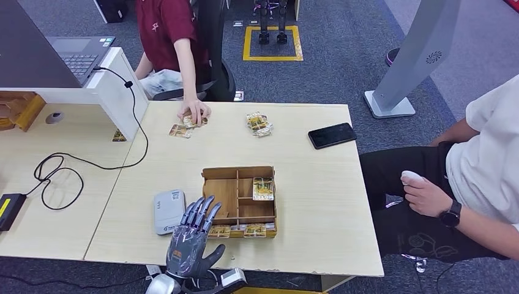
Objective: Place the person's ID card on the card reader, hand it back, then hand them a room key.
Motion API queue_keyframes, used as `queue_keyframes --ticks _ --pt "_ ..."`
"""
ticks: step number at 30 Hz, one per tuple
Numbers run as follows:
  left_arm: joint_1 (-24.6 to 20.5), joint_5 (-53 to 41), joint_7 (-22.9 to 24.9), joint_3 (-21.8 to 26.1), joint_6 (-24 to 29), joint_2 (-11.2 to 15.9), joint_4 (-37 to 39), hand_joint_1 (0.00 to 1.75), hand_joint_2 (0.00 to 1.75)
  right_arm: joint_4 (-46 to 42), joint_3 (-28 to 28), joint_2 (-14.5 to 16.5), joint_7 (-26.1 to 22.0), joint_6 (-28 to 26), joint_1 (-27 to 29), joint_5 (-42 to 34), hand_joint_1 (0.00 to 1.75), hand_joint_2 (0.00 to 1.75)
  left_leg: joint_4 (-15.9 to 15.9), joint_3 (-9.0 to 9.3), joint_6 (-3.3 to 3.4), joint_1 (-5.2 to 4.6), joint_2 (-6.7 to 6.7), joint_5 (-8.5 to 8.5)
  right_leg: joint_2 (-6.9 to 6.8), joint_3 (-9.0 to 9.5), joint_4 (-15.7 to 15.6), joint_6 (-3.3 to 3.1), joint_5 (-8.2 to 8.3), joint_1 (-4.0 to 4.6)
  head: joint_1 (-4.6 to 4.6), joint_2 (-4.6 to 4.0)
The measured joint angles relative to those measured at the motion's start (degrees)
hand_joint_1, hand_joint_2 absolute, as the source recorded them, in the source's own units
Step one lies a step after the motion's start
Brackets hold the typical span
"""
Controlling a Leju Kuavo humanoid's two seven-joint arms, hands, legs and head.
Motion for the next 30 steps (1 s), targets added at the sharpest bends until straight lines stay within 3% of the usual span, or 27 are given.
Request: queue_keyframes --ticks 4,30 --pt "0.08 0.34 0.0 0.05 -0.59 -0.01 -0.11 1.75 1.75 0.0 -0.53 0.06 0.08 0.01 -0.03 0.35 0.0 1.75 0.0 0.0 0.0 0.0 0.0 0.0 0.0 0.0 0.0 0.0 0.0 0.0 0.0 0.0" --pt "0.72 9.17 -3.69 0.51 -5.99 -0.07 -1.69 1.75 1.75 0.0 -2.93 0.26 -0.02 -0.27 -0.28 2.1 0.0 1.75 0.0 0.0 0.0 0.0 0.0 0.0 0.0 0.0 0.0 0.0 0.0 0.0 0.0 0.0"
